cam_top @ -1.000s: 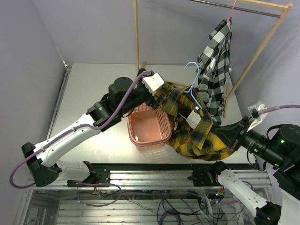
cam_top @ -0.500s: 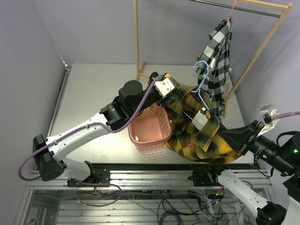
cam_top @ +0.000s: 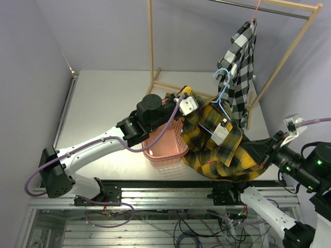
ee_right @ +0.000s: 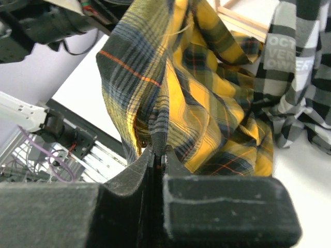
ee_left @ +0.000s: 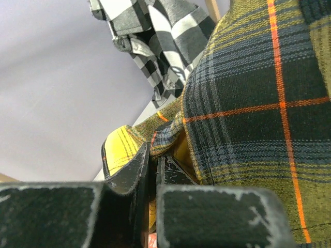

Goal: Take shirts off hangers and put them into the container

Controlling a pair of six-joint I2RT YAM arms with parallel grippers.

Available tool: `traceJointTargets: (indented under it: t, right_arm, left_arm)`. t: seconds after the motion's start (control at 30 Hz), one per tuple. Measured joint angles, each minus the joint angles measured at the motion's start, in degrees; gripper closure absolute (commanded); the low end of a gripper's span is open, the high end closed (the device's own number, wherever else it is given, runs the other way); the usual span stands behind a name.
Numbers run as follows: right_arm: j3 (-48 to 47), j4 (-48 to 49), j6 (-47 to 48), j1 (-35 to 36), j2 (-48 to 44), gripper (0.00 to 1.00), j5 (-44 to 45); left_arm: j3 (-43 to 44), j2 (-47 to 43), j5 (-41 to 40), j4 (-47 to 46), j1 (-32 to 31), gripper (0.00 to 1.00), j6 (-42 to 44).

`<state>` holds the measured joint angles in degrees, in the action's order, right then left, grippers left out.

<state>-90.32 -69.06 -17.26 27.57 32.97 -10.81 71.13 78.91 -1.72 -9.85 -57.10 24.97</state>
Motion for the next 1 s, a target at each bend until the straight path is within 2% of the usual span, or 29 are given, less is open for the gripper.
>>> traceJointTargets:
  t: [0.13, 0.2, 0.23, 0.27, 0.3, 0.33, 0.37, 0.53, 0.7, 0.83, 1.0]
  right_arm:
    - [-0.8, -1.3, -0.3, 0.3, 3.3, 1.00, 4.4]
    - [-1.7, -1.4, -0.3, 0.4, 5.7, 0.92, 6.3]
    - [-2.1, -1.3, -0.4, 0.5, 6.7, 0.86, 7.1]
    - [-2.3, -1.3, -0.6, 0.6, 7.4, 0.74, 7.8]
    - [-2.8, -1.5, -0.7, 0.7, 8.2, 0.52, 8.8]
    - [-3.5, -1.7, -0.9, 0.7, 9.0, 0.39, 10.1]
    - [-4.3, -2.3, -1.2, 0.6, 9.9, 0.32, 11.9]
    - [-13.3, -4.7, -1.4, 0.5, 15.3, 0.28, 20.0]
    - [-23.7, -5.8, -1.4, 0.5, 18.8, 0.28, 22.2]
    - [-23.0, -5.6, -1.4, 0.5, 17.9, 0.29, 21.2]
    - [-16.5, -4.0, -1.4, 0.5, 17.6, 0.30, 18.7]
  left_arm:
    - [-0.8, -0.6, -2.1, -0.2, 0.2, 0.93, 1.5]
    - [-0.8, -0.9, -3.7, -0.2, 0.4, 0.93, 2.4]
    - [-0.8, -0.9, -4.5, -0.2, 0.6, 0.93, 3.0]
    - [-0.8, -1.0, -5.4, -0.2, 0.7, 0.93, 3.8]
    - [-0.7, -1.0, -6.3, -0.2, 0.7, 0.93, 4.6]
    - [-0.6, -1.0, -7.0, -0.2, 0.7, 0.93, 5.2]
    - [-0.3, -1.0, -7.5, -0.2, 0.7, 0.93, 6.2]
    - [3.7, -1.0, -11.7, -0.1, 0.0, 0.93, 13.3]
    - [8.1, -0.7, -16.8, 1.1, -0.6, 0.93, 17.8]
    - [15.9, 2.8, -22.8, 5.2, -2.1, 0.93, 19.0]
    - [22.3, 7.7, -33.1, 6.5, -6.9, 0.93, 21.5]
